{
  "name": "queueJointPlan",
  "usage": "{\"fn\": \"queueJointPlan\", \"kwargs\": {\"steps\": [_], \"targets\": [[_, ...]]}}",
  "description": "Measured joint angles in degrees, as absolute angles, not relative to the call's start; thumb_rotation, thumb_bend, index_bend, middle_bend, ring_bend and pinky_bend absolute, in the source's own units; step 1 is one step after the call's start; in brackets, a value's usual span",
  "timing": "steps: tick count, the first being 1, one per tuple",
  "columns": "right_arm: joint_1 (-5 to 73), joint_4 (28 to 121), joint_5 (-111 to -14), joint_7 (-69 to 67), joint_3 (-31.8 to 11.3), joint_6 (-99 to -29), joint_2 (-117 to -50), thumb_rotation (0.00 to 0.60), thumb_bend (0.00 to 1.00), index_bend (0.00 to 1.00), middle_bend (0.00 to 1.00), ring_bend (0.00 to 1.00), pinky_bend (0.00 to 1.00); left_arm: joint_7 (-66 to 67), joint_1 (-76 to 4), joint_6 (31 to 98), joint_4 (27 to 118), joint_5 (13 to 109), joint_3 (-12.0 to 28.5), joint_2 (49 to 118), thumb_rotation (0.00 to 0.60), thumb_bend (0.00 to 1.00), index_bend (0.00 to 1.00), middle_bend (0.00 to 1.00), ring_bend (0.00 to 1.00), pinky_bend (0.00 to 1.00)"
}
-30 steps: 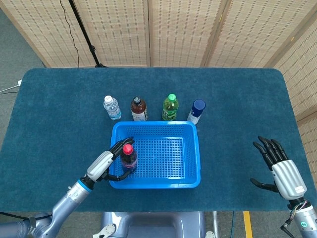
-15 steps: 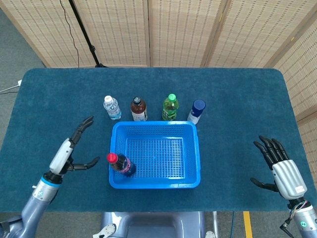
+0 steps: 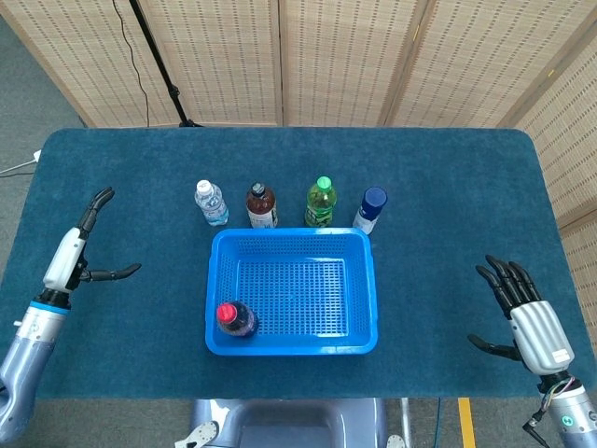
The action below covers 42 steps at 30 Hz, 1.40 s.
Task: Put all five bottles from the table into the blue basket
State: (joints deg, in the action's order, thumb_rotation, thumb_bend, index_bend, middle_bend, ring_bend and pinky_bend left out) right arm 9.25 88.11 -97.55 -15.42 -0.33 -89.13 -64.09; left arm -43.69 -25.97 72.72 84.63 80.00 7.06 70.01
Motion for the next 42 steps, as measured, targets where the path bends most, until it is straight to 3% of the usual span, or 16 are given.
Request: {"fn": "queueJointPlan", "kwargs": {"steps": [12,42], "targets": [[10.0,87.7,-96.3,-15.6,-0.4,-86.8,-64.8,0.600,0.00,0.00,0.00,0.00,0.00,-33.7,-33.8,54.4,78.6,68.5,11.3,72.0,0.591,0.10,0.00,0.00,0.00,0.00],[12.8,84.1,-90.8,-17.7,-1.6,-78.9,-66.1,0.600,0.00,0.00,0.00,0.00,0.00,-32.0,-47.0,38.8,51.2,61.9,19.2,95.5,0.595,0.10,0.00,0.00,0.00,0.00]]}}
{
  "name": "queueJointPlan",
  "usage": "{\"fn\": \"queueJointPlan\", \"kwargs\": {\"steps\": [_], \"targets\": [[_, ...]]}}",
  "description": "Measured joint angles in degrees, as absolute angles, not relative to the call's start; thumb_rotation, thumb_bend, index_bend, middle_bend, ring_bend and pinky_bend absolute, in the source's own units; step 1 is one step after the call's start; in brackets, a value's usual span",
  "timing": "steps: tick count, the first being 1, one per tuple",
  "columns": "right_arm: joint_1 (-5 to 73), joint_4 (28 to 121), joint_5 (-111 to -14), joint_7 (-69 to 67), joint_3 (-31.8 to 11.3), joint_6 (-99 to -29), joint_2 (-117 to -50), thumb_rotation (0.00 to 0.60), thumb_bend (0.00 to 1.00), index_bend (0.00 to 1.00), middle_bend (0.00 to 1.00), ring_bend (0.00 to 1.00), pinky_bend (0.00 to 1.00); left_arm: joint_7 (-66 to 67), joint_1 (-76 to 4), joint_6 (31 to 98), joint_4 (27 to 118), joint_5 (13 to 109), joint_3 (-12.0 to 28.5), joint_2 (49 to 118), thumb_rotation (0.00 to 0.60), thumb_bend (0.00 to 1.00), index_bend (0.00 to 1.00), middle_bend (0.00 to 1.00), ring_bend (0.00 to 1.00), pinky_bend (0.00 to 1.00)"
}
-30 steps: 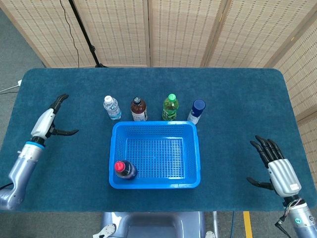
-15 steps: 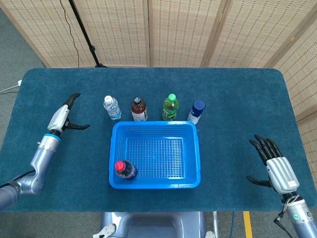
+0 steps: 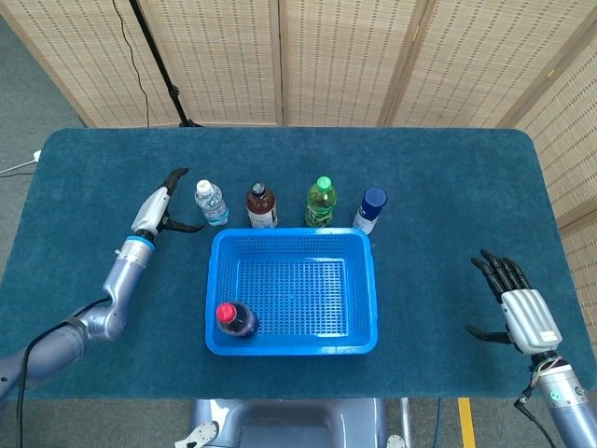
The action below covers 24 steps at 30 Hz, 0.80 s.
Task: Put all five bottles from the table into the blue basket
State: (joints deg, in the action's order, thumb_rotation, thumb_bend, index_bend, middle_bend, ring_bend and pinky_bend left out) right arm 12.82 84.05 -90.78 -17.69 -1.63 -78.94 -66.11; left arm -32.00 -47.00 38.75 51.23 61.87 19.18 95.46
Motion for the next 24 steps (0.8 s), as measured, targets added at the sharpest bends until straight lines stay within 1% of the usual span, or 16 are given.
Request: {"fn": "queueJointPlan", "kwargs": {"steps": [3,8,13,16,18,19,21,22,23,24], "targets": [[13.0,83.8,-90.5,-18.0,-1.8,-78.6,-66.2,0.600,0.00,0.00,0.00,0.00,0.00,-32.5,-48.3,37.4,49.1,62.0,19.6,97.3,0.591,0.10,0.00,0.00,0.00,0.00],[13.2,83.3,-90.0,-18.2,-1.9,-78.1,-66.3,0.600,0.00,0.00,0.00,0.00,0.00,-35.6,-49.4,37.0,46.2,63.5,20.2,99.7,0.595,0.10,0.00,0.00,0.00,0.00],[13.3,83.0,-89.7,-18.2,-2.0,-77.8,-66.5,0.600,0.00,0.00,0.00,0.00,0.00,-44.3,-50.1,37.3,42.9,66.7,20.3,102.2,0.595,0.12,0.00,0.00,0.00,0.00],[13.4,82.9,-89.8,-18.3,-1.9,-77.7,-66.6,0.600,0.00,0.00,0.00,0.00,0.00,-51.1,-50.4,38.3,38.6,69.4,19.9,104.5,0.598,0.21,0.00,0.00,0.00,0.00],[13.5,82.9,-90.0,-18.4,-1.9,-77.6,-66.6,0.600,0.00,0.00,0.00,0.00,0.00,-55.6,-50.7,39.4,35.5,71.1,19.7,106.2,0.599,0.31,0.00,0.00,0.00,0.01],[13.5,82.9,-90.1,-18.4,-1.9,-77.7,-66.6,0.600,0.00,0.00,0.00,0.00,0.00,-57.3,-50.9,39.9,34.1,71.7,19.6,106.9,0.600,0.35,0.00,0.00,0.00,0.03],[13.5,82.9,-90.2,-18.3,-1.9,-77.9,-66.6,0.600,0.00,0.00,0.00,0.00,0.00,-59.9,-51.3,41.2,30.8,72.7,19.5,108.7,0.600,0.46,0.01,0.00,0.00,0.11],[13.5,82.9,-90.2,-18.3,-1.9,-78.0,-66.6,0.600,0.00,0.00,0.00,0.00,0.00,-60.8,-51.5,41.6,29.5,73.1,19.4,109.5,0.600,0.49,0.02,0.00,0.01,0.15],[13.5,83.0,-90.3,-18.3,-1.9,-78.1,-66.5,0.600,0.00,0.00,0.00,0.00,0.00,-61.7,-51.8,42.1,28.5,73.3,19.4,110.3,0.600,0.52,0.06,0.01,0.03,0.21],[13.4,83.1,-90.3,-18.4,-1.9,-78.2,-66.5,0.600,0.00,0.00,0.00,0.00,0.00,-62.5,-52.1,42.5,27.3,73.5,19.4,111.3,0.600,0.55,0.13,0.04,0.06,0.26]]}}
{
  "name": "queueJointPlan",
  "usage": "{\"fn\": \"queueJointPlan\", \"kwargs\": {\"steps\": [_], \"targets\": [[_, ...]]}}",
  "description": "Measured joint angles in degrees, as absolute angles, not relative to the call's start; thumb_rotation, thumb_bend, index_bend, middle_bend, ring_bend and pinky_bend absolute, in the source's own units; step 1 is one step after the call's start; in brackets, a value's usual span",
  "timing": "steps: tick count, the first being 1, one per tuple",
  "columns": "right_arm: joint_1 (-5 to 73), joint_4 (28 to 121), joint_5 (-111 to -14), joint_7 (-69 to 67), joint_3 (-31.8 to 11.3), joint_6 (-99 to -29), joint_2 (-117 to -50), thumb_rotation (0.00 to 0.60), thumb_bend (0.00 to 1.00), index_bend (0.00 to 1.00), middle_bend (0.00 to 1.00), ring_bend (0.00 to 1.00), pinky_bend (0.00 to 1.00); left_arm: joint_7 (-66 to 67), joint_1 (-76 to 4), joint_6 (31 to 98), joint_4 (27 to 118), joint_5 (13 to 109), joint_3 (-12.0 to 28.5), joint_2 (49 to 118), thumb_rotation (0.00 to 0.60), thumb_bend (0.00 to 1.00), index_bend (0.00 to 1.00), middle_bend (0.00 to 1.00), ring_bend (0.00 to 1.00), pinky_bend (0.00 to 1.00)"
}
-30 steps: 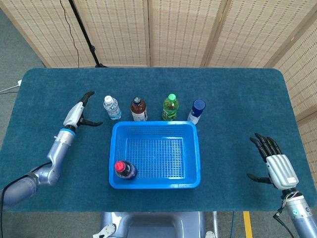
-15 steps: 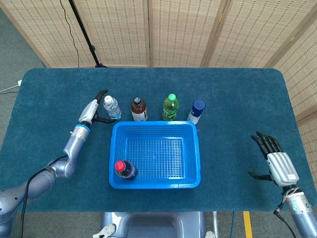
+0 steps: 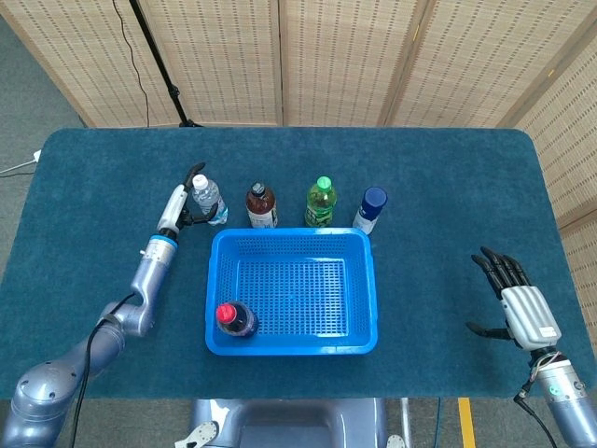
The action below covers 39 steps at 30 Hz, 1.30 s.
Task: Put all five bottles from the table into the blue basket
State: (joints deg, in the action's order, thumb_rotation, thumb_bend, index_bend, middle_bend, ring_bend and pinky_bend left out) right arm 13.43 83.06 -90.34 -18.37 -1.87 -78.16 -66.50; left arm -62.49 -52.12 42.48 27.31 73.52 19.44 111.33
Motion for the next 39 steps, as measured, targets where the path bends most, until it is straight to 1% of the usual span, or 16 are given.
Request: {"fn": "queueJointPlan", "kwargs": {"steps": [1,3,5,9,13,17,23,27,31,36,39], "targets": [[13.4,83.1,-90.4,-18.4,-1.9,-78.2,-66.5,0.600,0.00,0.00,0.00,0.00,0.00,-62.8,-52.4,42.6,26.6,73.6,19.5,111.9,0.600,0.56,0.18,0.07,0.09,0.28],[13.4,83.1,-90.4,-18.6,-1.9,-78.4,-66.4,0.600,0.00,0.00,0.00,0.00,0.00,-63.4,-53.0,42.4,25.8,73.7,19.4,112.6,0.600,0.60,0.31,0.16,0.17,0.34],[13.3,83.1,-90.4,-18.7,-1.9,-78.5,-66.3,0.600,0.00,0.00,0.00,0.00,0.00,-63.7,-53.2,42.1,25.6,73.8,19.3,112.9,0.600,0.62,0.35,0.20,0.21,0.37],[13.3,83.1,-90.6,-18.8,-1.9,-78.8,-66.2,0.600,0.00,0.00,0.00,0.00,0.00,-64.2,-53.3,42.4,25.7,73.7,19.3,113.0,0.600,0.63,0.41,0.26,0.26,0.39],[13.1,83.3,-90.9,-19.0,-1.8,-79.2,-66.0,0.600,0.00,0.00,0.00,0.00,0.00,-65.1,-52.6,44.5,27.1,73.8,19.5,112.2,0.600,0.63,0.42,0.26,0.26,0.39],[13.0,83.5,-91.2,-18.9,-1.7,-79.5,-66.0,0.600,0.00,0.00,0.00,0.00,0.00,-66.4,-51.4,47.9,30.8,74.3,19.6,109.7,0.600,0.63,0.42,0.26,0.27,0.39],[13.0,83.9,-91.8,-18.1,-1.4,-79.7,-66.0,0.600,0.00,0.00,0.00,0.00,0.00,-67.0,-48.2,56.2,41.5,76.3,19.6,102.4,0.600,0.63,0.42,0.26,0.27,0.39],[13.0,84.2,-92.2,-17.3,-1.1,-79.7,-66.2,0.600,0.00,0.00,0.00,0.00,0.00,-66.2,-45.4,60.5,53.1,78.0,19.4,95.5,0.600,0.63,0.42,0.26,0.27,0.39],[13.1,84.4,-92.3,-16.9,-1.1,-79.8,-66.2,0.600,0.00,0.00,0.00,0.00,0.00,-65.0,-42.8,63.1,64.9,80.0,18.6,88.4,0.600,0.63,0.41,0.26,0.27,0.39],[13.1,84.5,-92.3,-16.7,-1.1,-79.8,-66.3,0.600,0.00,0.00,0.00,0.00,0.00,-63.7,-39.6,66.5,79.3,84.8,16.2,78.7,0.600,0.62,0.41,0.26,0.27,0.40],[13.1,84.5,-92.1,-16.6,-1.1,-79.7,-66.3,0.600,0.00,0.00,0.00,0.00,0.00,-62.7,-38.2,67.9,84.4,88.8,13.8,74.8,0.600,0.62,0.41,0.26,0.27,0.39]]}}
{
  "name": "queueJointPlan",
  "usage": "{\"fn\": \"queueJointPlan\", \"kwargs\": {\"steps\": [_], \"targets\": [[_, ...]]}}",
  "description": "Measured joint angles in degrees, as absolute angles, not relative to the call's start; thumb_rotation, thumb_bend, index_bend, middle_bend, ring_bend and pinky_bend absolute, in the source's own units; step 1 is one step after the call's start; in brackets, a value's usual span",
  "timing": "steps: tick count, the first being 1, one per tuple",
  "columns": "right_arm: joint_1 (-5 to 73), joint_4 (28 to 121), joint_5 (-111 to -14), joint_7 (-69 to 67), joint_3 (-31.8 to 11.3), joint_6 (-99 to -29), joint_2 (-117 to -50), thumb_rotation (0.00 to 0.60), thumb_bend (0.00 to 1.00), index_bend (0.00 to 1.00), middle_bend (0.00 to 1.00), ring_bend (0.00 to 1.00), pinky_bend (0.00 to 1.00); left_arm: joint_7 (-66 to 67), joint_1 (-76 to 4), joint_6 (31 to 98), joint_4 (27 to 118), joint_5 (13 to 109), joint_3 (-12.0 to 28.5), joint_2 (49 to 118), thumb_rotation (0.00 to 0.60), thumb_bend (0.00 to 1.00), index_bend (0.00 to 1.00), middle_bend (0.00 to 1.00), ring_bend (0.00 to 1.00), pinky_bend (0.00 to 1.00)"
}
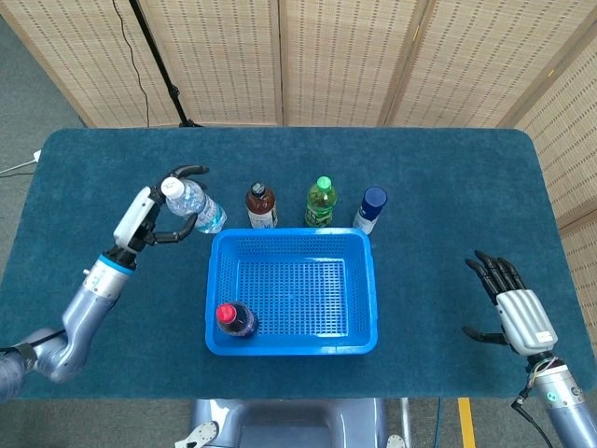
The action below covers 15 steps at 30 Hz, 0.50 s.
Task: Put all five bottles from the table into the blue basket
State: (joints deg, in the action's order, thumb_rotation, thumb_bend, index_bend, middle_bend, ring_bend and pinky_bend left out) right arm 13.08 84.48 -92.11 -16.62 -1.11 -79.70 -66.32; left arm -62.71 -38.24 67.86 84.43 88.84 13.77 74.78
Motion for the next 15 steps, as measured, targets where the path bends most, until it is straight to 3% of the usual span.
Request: {"fn": "queueJointPlan", "kwargs": {"steps": [8,15], "targets": [[13.2,84.4,-91.6,-16.1,-1.3,-79.4,-66.4,0.600,0.00,0.00,0.00,0.00,0.00,-59.7,-38.4,67.5,88.1,95.5,7.5,75.5,0.600,0.62,0.41,0.26,0.26,0.39],[13.2,84.0,-90.9,-16.6,-1.5,-79.1,-66.3,0.600,0.00,0.00,0.00,0.00,0.00,-51.2,-41.2,62.0,83.5,94.4,6.0,85.3,0.600,0.62,0.41,0.26,0.26,0.39]]}}
